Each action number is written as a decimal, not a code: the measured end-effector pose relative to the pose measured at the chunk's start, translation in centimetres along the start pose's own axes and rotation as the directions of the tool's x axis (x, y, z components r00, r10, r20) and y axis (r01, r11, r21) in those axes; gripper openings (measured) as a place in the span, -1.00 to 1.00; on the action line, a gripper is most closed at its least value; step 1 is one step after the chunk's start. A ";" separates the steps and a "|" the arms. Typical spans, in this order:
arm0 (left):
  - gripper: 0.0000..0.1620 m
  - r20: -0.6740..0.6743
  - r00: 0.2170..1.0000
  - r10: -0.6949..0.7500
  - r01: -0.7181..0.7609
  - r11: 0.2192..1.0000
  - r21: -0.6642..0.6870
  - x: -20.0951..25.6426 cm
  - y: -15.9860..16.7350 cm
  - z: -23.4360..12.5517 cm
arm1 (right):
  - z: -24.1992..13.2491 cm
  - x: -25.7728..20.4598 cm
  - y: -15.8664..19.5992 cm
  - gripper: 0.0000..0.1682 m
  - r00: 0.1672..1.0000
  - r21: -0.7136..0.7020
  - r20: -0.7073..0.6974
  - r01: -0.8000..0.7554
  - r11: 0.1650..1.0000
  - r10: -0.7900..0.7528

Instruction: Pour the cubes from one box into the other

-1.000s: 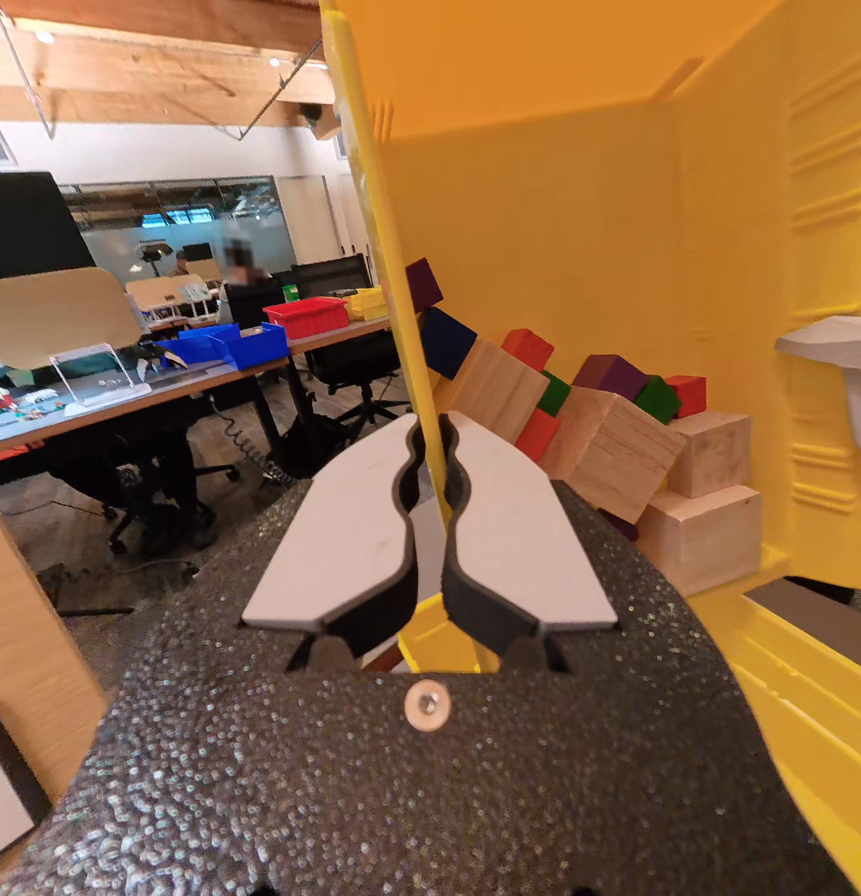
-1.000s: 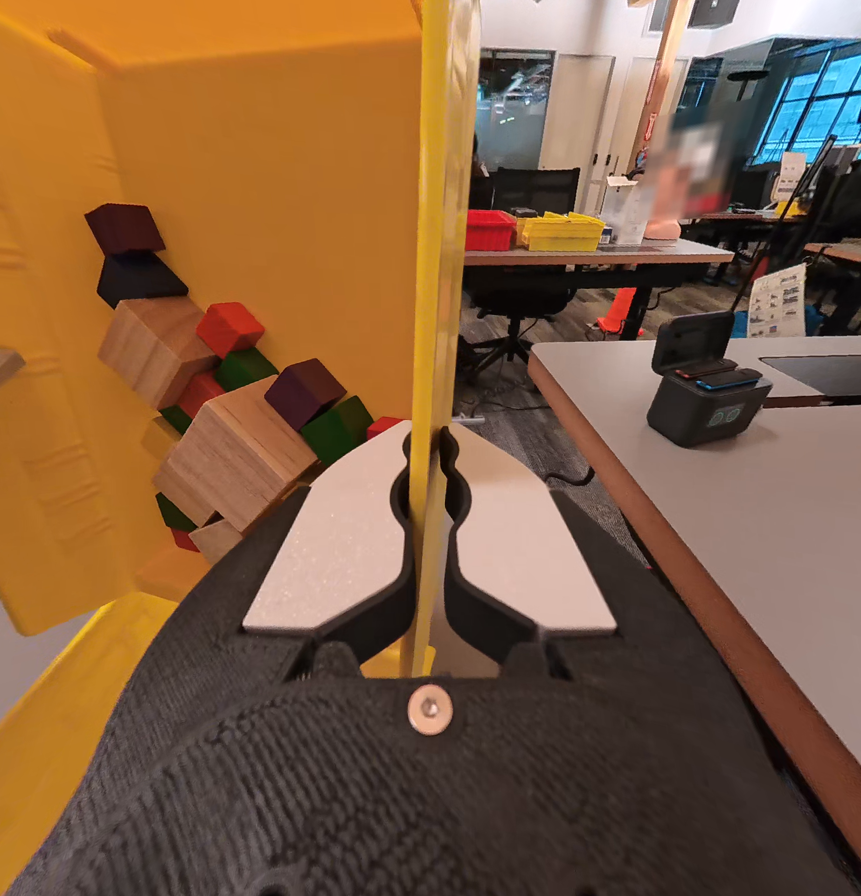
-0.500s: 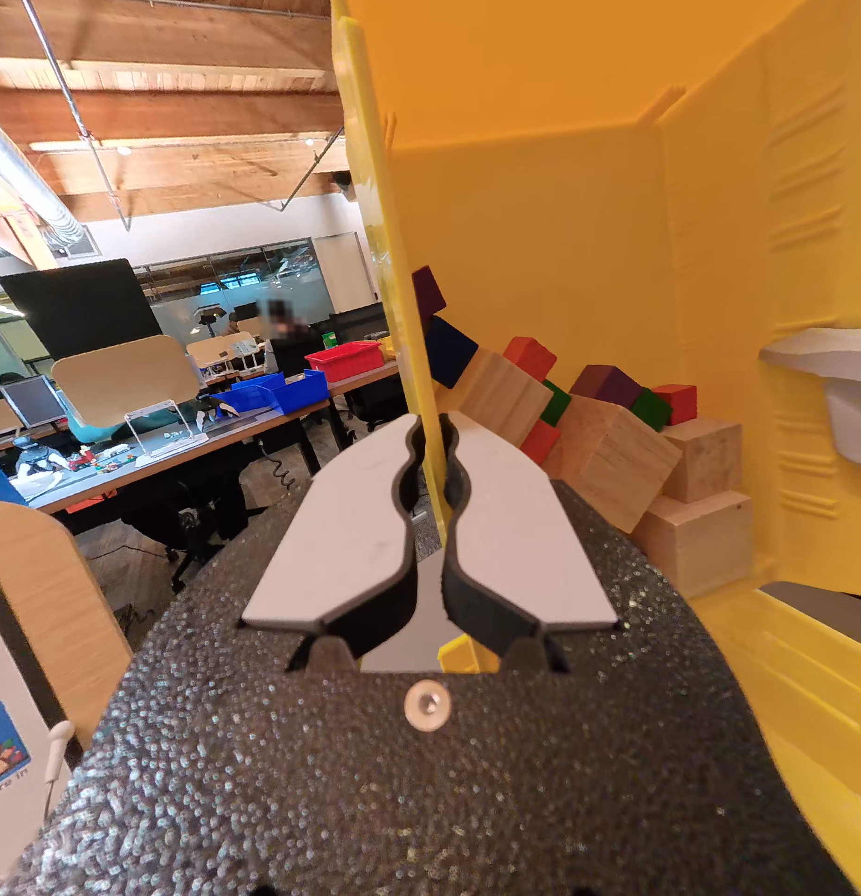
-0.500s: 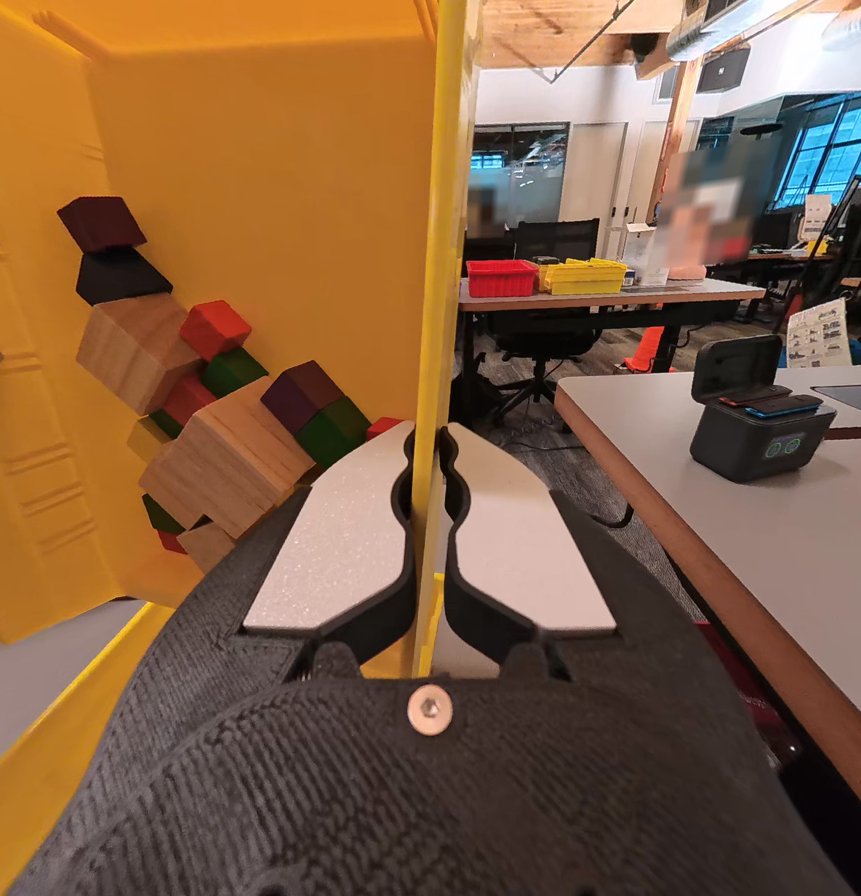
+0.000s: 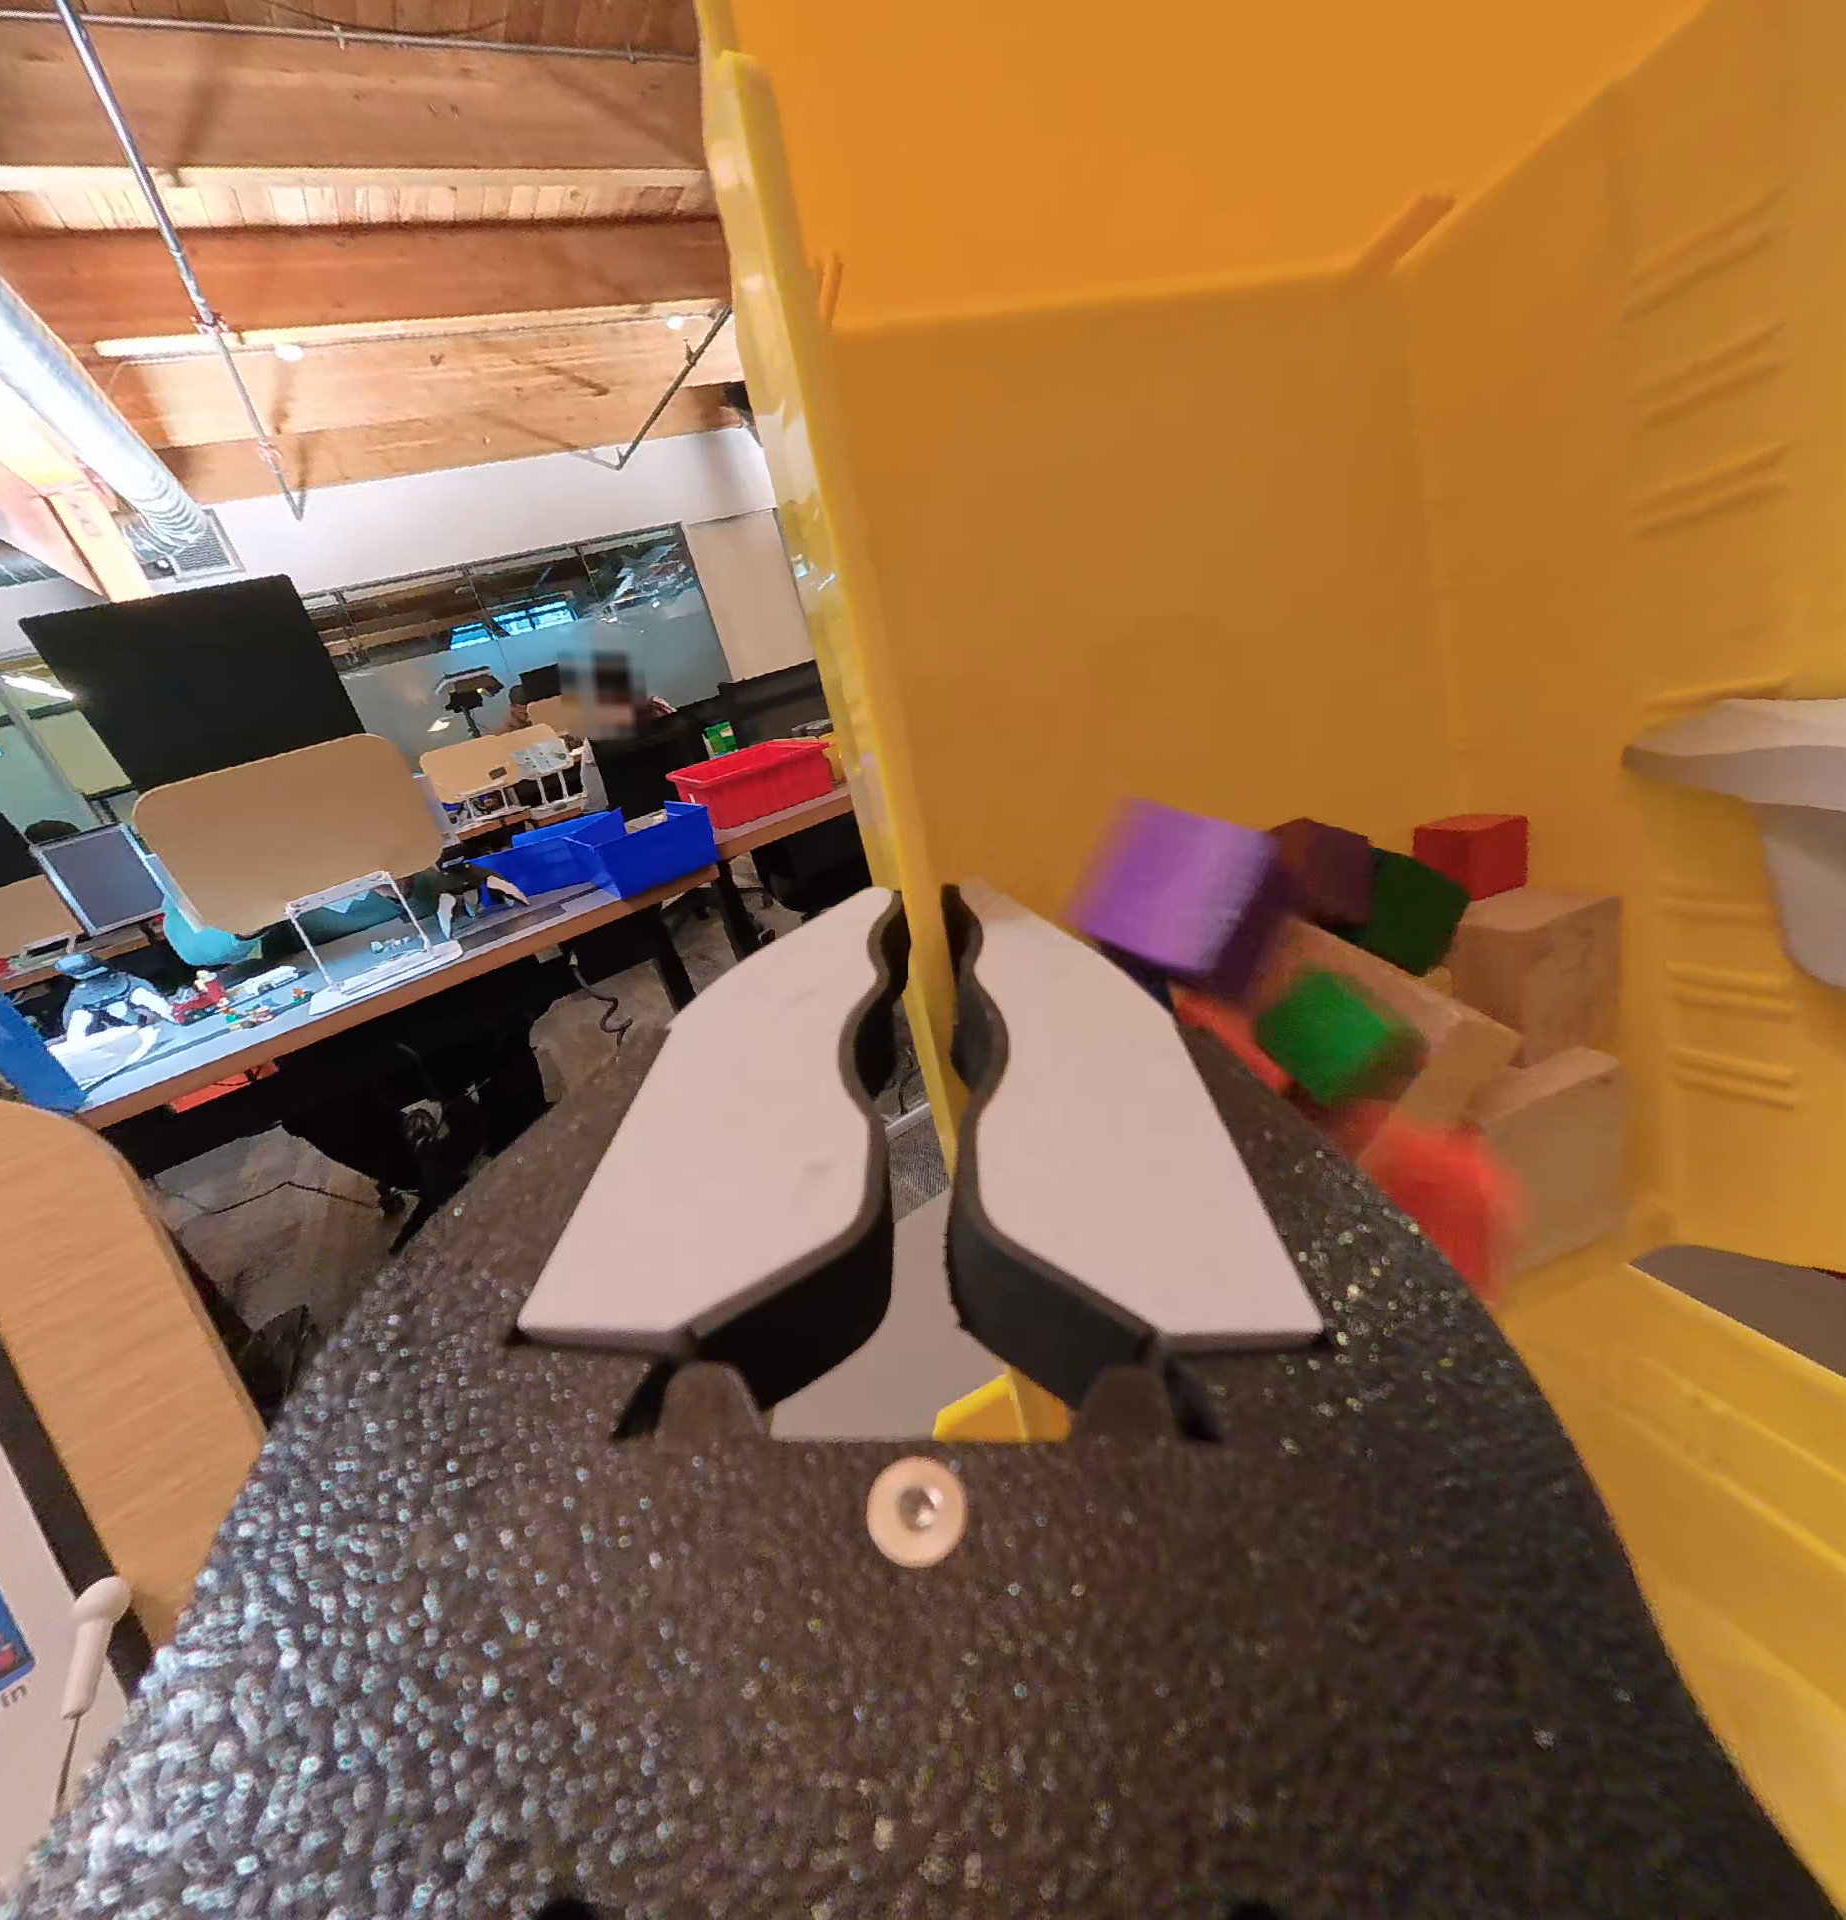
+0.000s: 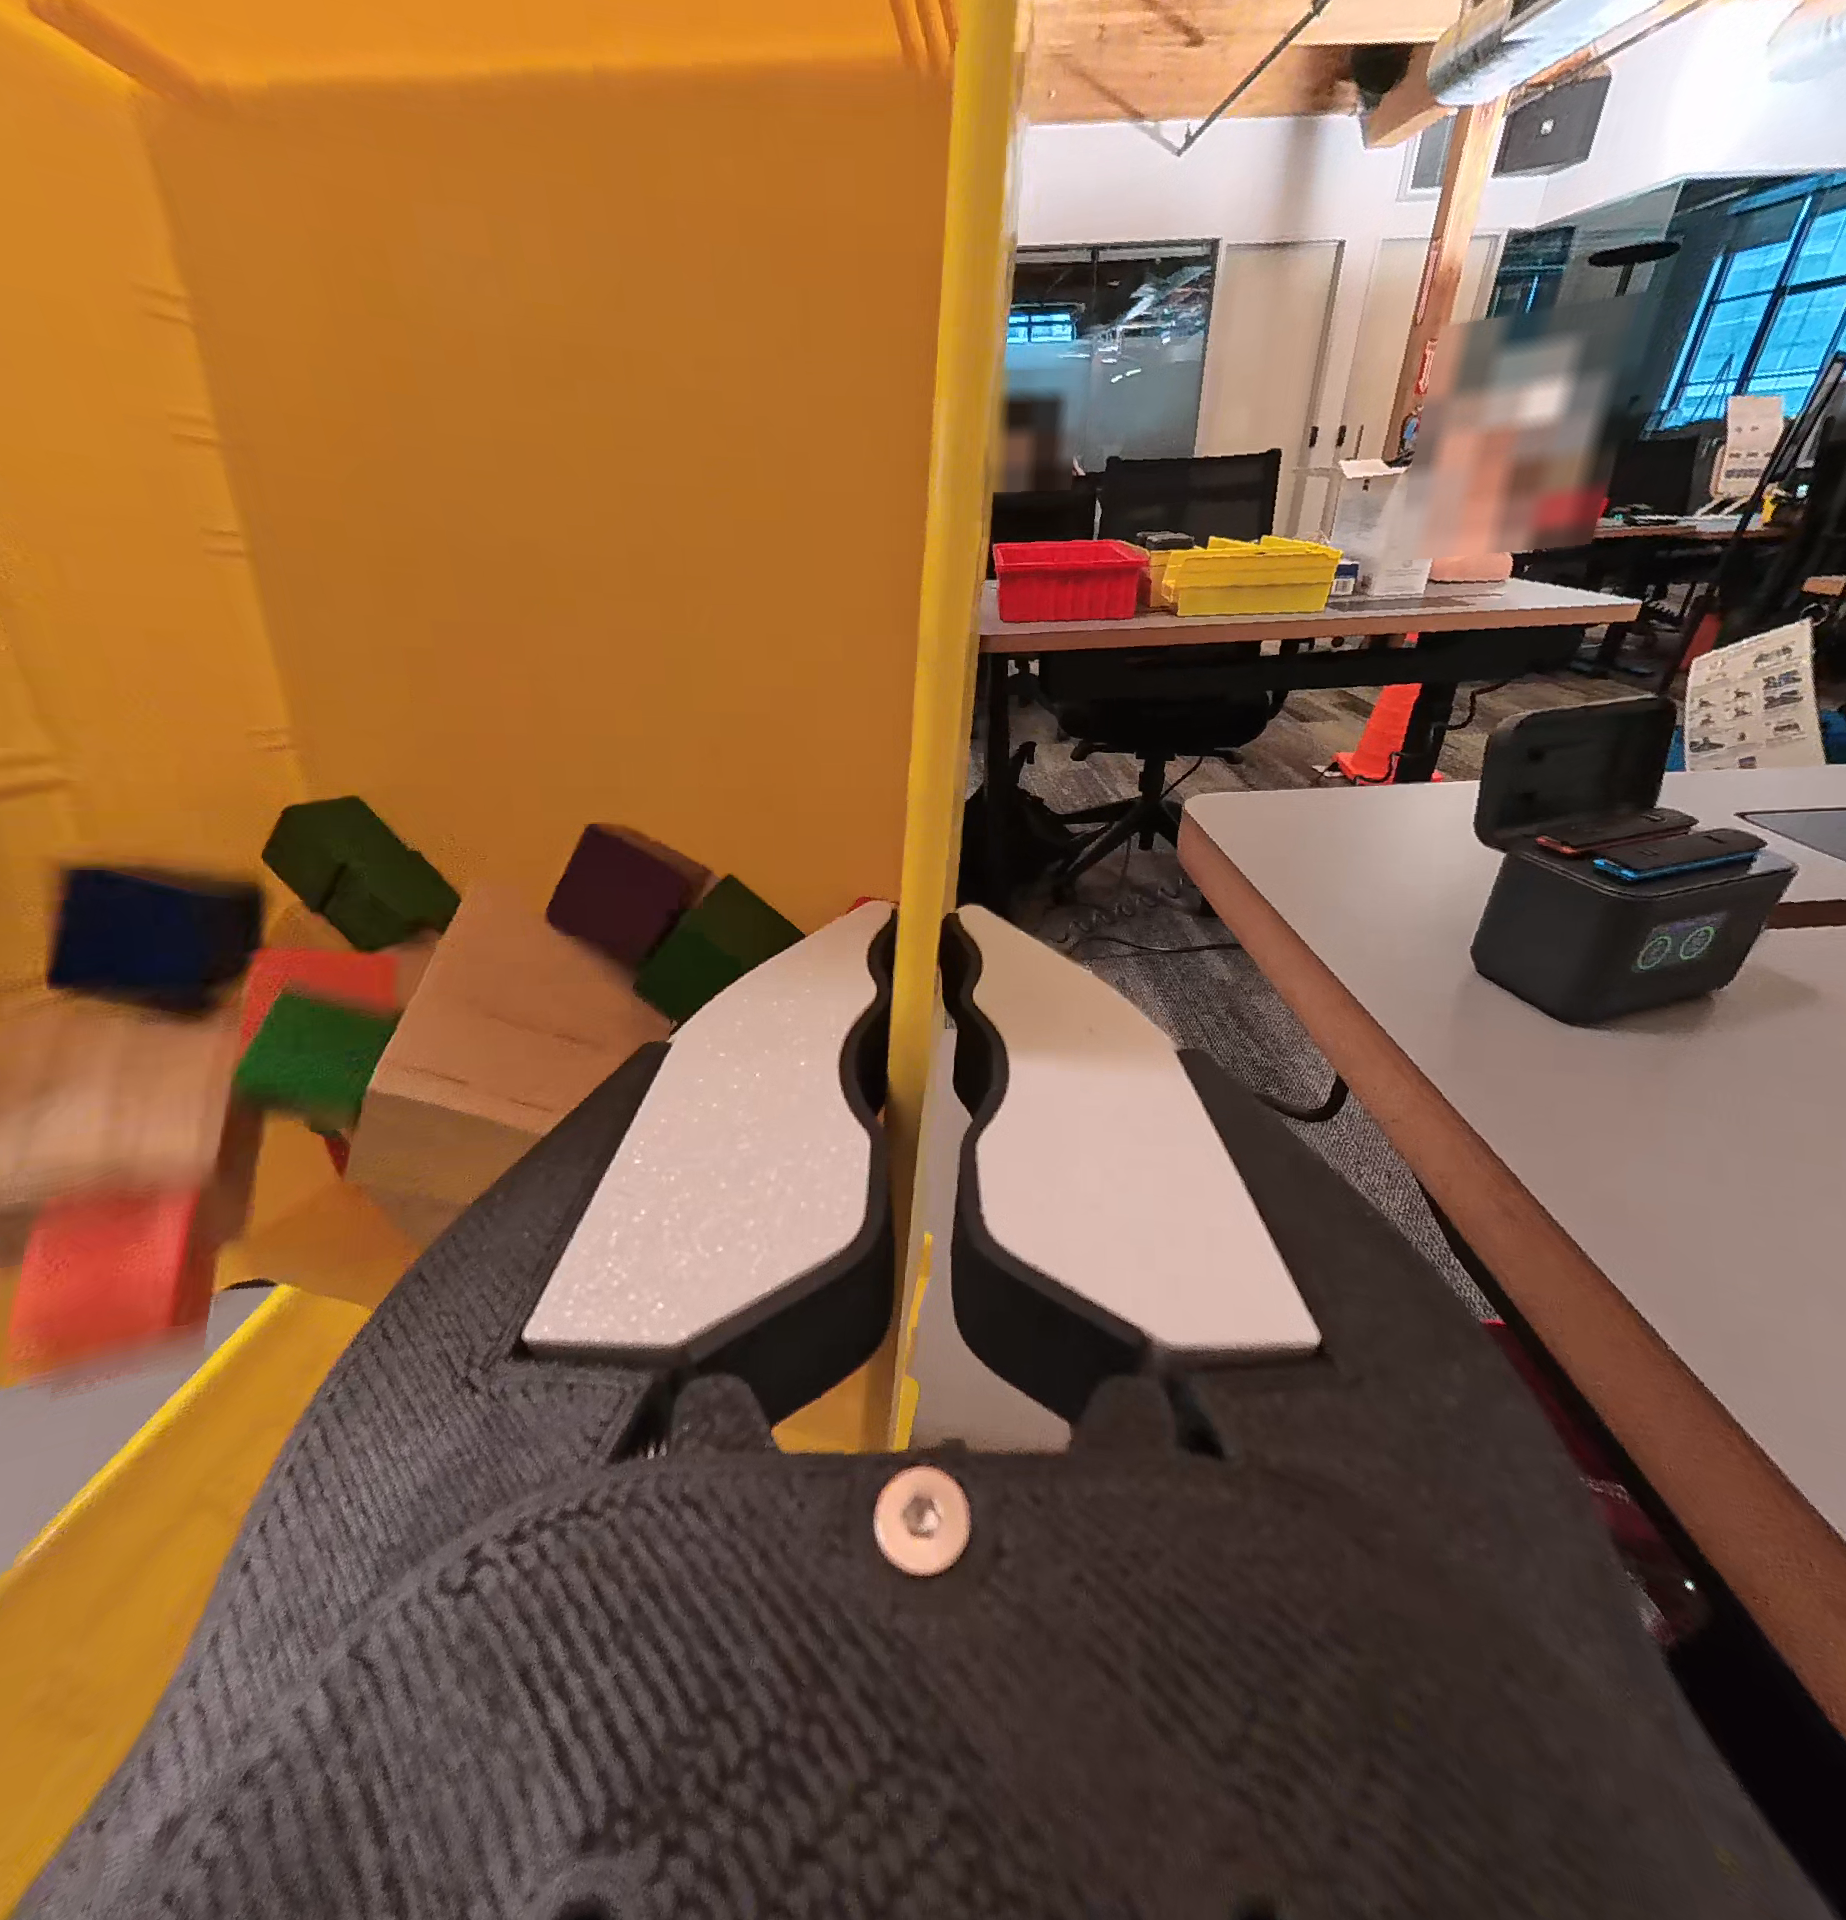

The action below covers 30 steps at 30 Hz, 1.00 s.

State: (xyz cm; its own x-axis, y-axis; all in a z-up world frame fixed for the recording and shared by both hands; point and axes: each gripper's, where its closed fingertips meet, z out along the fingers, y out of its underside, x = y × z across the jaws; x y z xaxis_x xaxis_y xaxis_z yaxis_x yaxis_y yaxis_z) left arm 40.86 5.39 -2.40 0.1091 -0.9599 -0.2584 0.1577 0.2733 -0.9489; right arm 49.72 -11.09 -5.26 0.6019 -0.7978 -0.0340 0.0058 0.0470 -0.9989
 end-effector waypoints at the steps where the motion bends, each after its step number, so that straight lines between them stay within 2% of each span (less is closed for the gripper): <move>1: -0.93 -0.003 1.000 0.004 -0.005 1.000 -0.005 0.1 0.2 0.1 | 0.1 0.2 0.2 -0.92 1.000 -0.007 -0.007 0.001 1.000 -0.001; 11: -0.93 -0.012 1.000 0.009 -0.009 1.000 0.002 0.6 0.7 0.6 | 0.4 0.8 0.6 -0.92 0.999 0.009 0.003 -0.035 0.999 0.035; 21: -0.94 0.054 0.997 0.063 -0.067 0.994 0.087 -0.2 -1.7 0.0 | 0.5 0.1 -1.5 -0.94 1.000 0.111 -0.007 0.011 0.994 -0.010; 30: -0.94 0.090 0.995 0.043 -0.058 0.982 0.179 -1.0 -4.4 -0.6 | -0.3 -0.6 -5.5 -0.93 0.999 0.258 -0.014 0.050 0.965 -0.048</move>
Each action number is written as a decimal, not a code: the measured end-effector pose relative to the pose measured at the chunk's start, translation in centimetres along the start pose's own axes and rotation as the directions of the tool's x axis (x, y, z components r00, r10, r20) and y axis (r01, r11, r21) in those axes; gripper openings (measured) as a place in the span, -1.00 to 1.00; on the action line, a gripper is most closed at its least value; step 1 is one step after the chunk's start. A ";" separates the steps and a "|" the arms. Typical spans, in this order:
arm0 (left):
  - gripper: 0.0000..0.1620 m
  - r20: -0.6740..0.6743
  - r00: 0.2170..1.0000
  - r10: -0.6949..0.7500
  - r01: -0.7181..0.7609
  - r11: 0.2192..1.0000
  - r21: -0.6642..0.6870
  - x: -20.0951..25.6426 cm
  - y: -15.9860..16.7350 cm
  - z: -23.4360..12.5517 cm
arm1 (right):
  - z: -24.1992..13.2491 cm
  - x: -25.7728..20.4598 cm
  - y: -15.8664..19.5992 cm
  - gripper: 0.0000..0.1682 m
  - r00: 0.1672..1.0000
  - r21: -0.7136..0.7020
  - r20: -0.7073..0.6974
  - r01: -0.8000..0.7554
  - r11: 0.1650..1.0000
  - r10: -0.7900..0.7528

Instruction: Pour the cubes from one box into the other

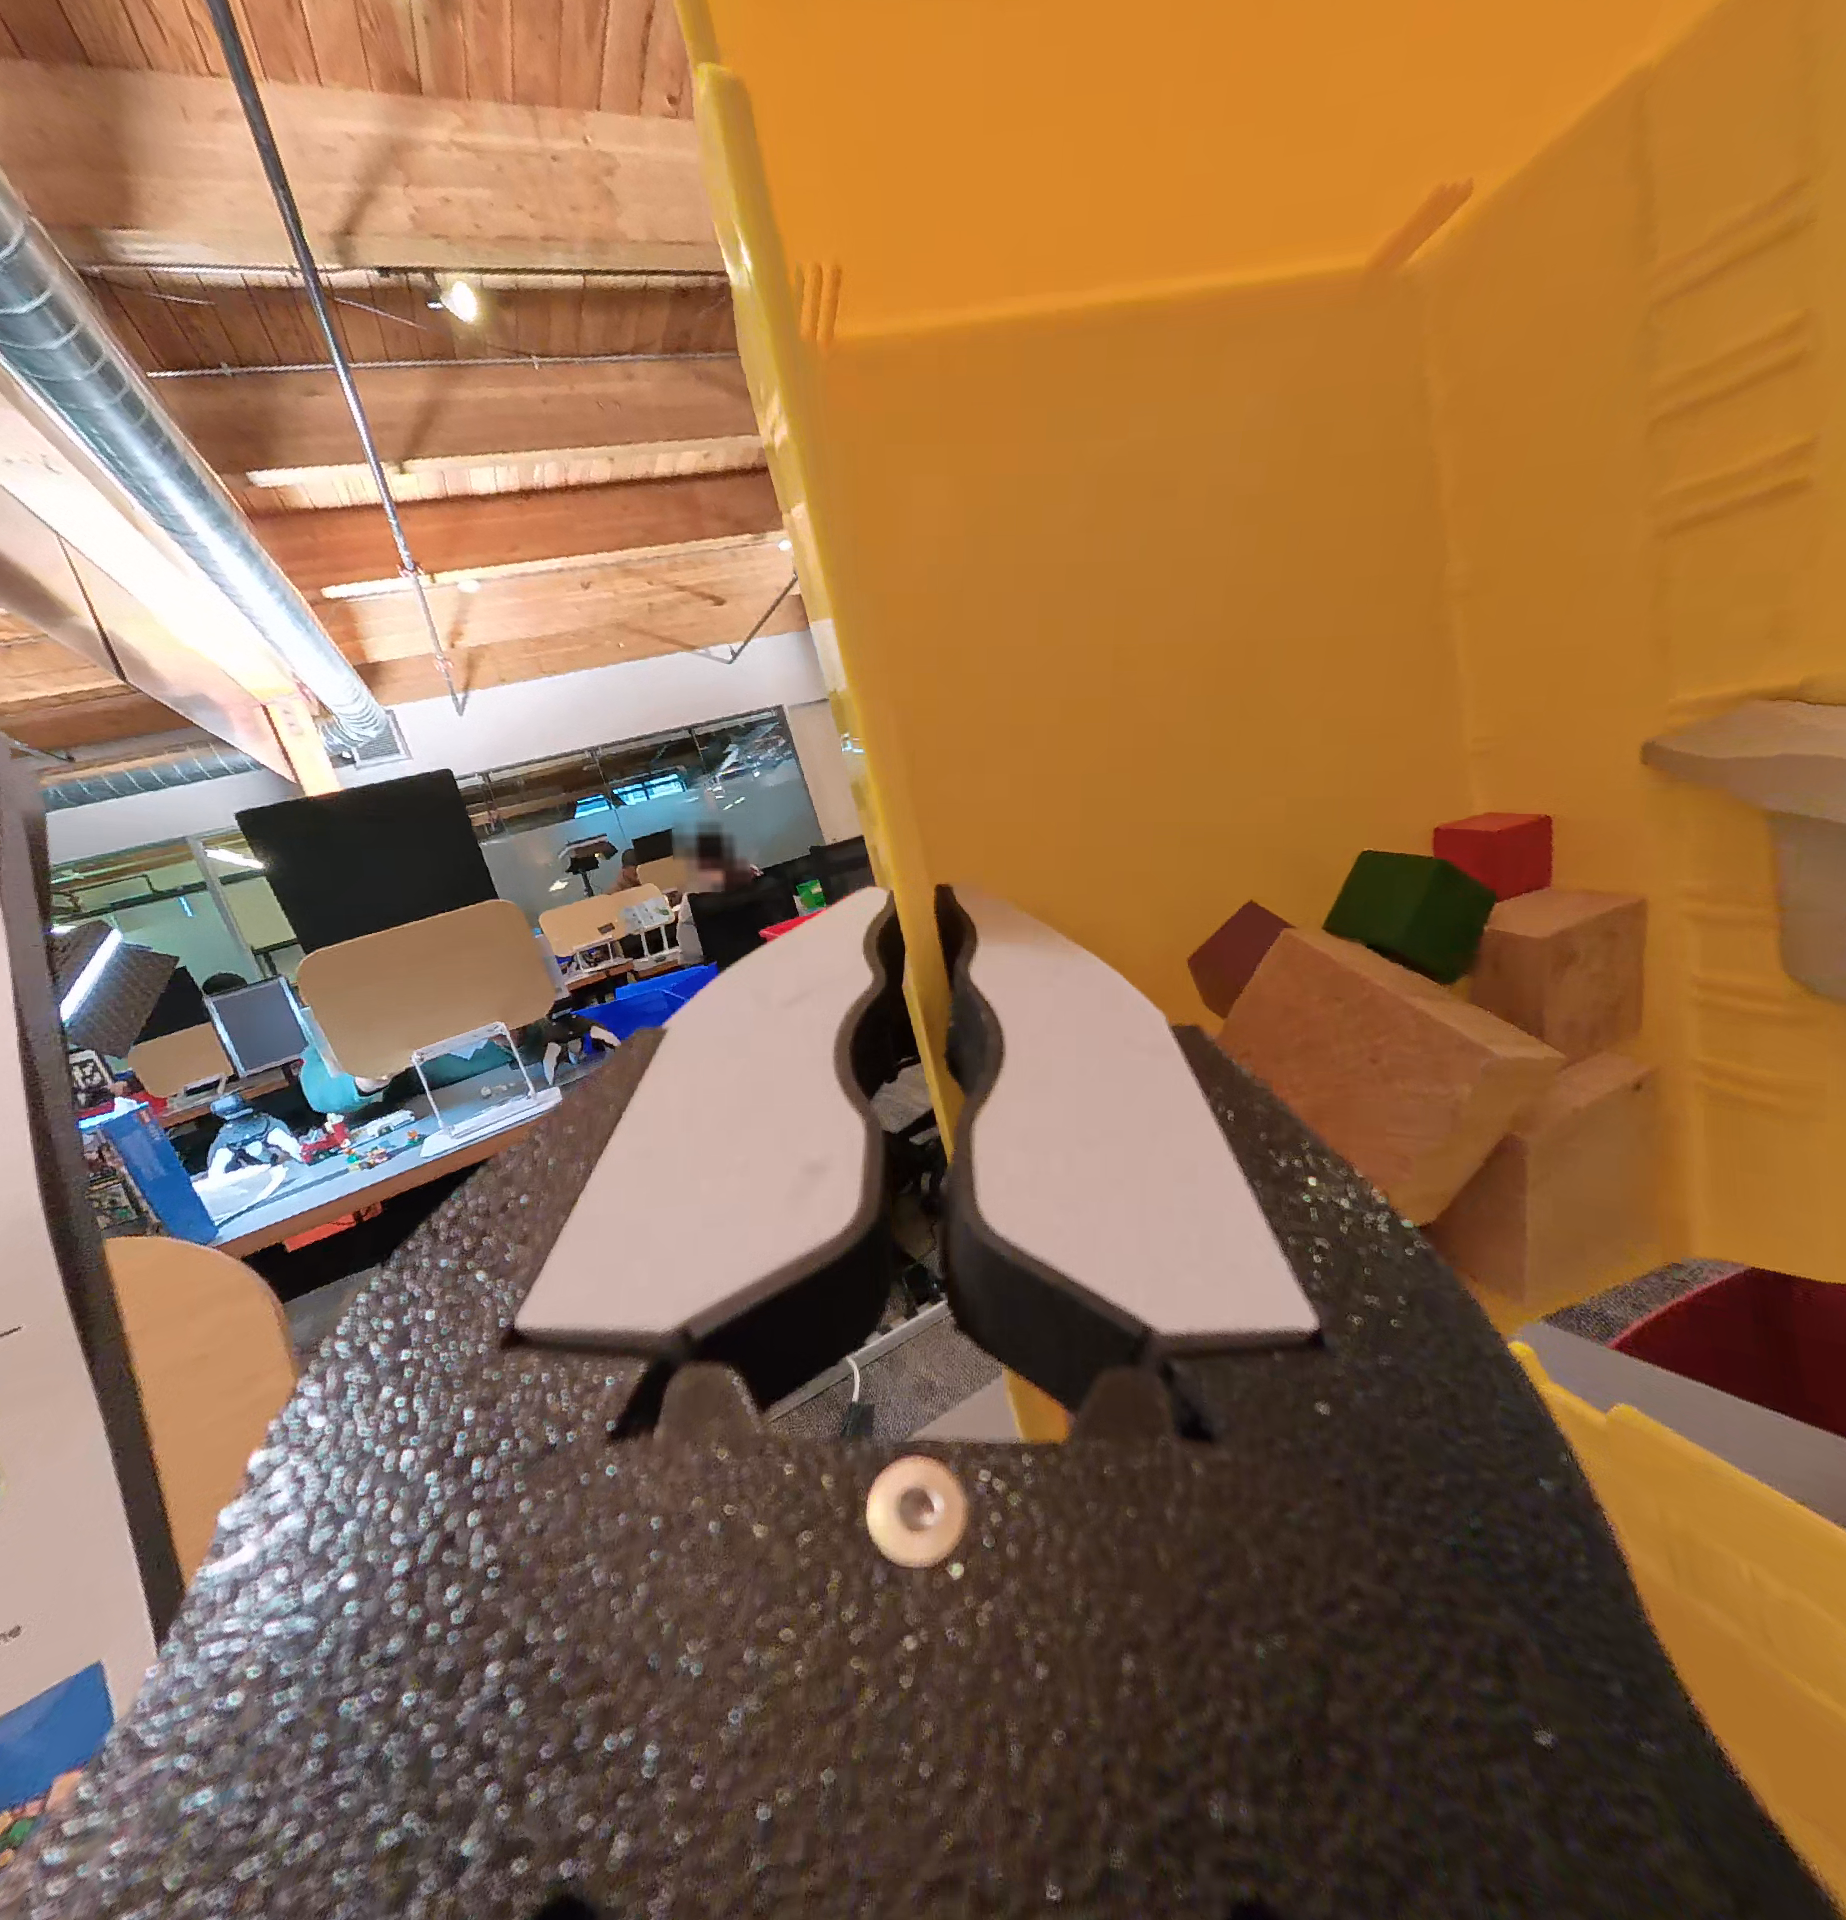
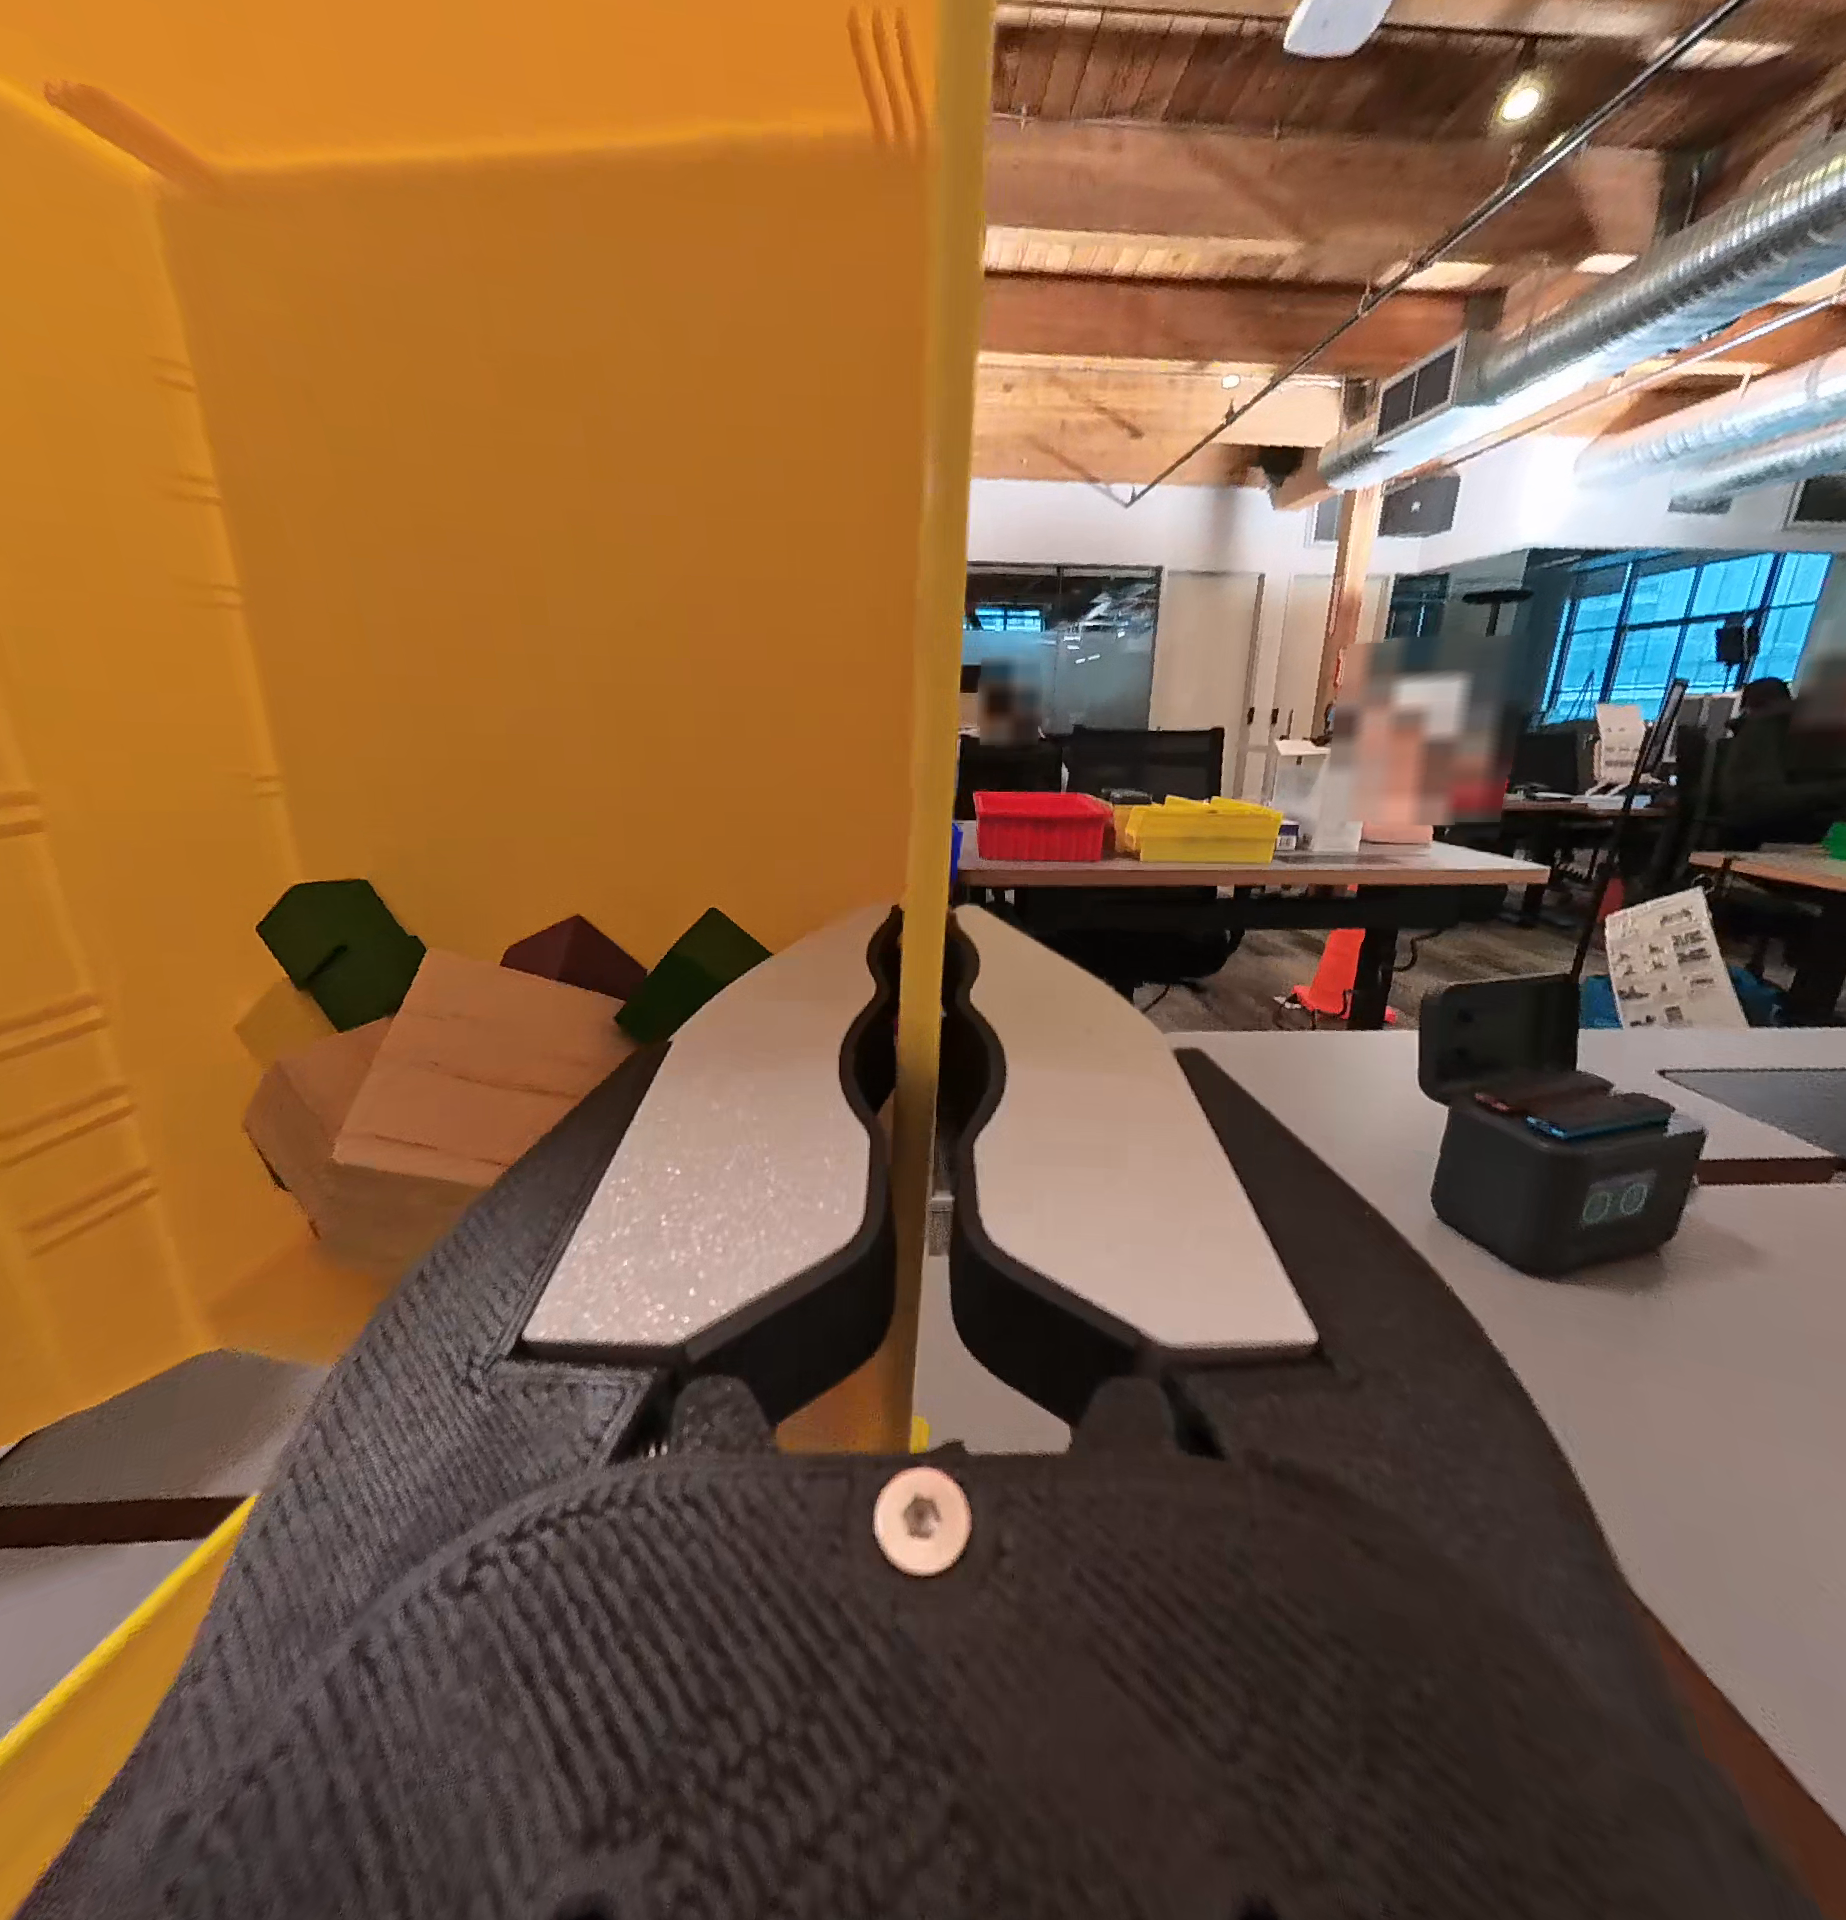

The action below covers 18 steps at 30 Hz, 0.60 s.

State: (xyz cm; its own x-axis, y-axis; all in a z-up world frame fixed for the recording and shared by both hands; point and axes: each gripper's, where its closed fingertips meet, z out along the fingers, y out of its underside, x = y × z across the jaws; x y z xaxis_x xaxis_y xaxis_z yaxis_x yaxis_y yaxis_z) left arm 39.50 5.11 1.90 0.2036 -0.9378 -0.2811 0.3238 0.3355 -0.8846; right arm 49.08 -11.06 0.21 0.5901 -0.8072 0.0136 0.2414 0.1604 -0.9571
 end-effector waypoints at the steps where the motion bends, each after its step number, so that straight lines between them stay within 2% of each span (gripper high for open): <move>1: -0.94 0.003 1.000 -0.004 0.004 1.000 0.005 -0.1 -0.2 -0.1 | 0.0 -0.1 -0.2 -0.94 1.000 0.004 0.001 0.004 1.000 -0.004; 18: -0.94 -0.018 1.000 -0.005 0.005 1.000 -0.005 -0.4 0.1 -0.2 | -0.1 -0.6 0.9 -0.92 1.000 -0.013 0.030 -0.004 1.000 0.004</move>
State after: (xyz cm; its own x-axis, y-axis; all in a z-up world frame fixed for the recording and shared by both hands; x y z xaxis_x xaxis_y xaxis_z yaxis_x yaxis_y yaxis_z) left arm 39.26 5.46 1.87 0.1855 -0.9409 -0.2832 0.3205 0.3304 -0.8878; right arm 48.85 -10.51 -0.74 0.6144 -0.7888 0.0182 0.2288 0.1560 -0.9609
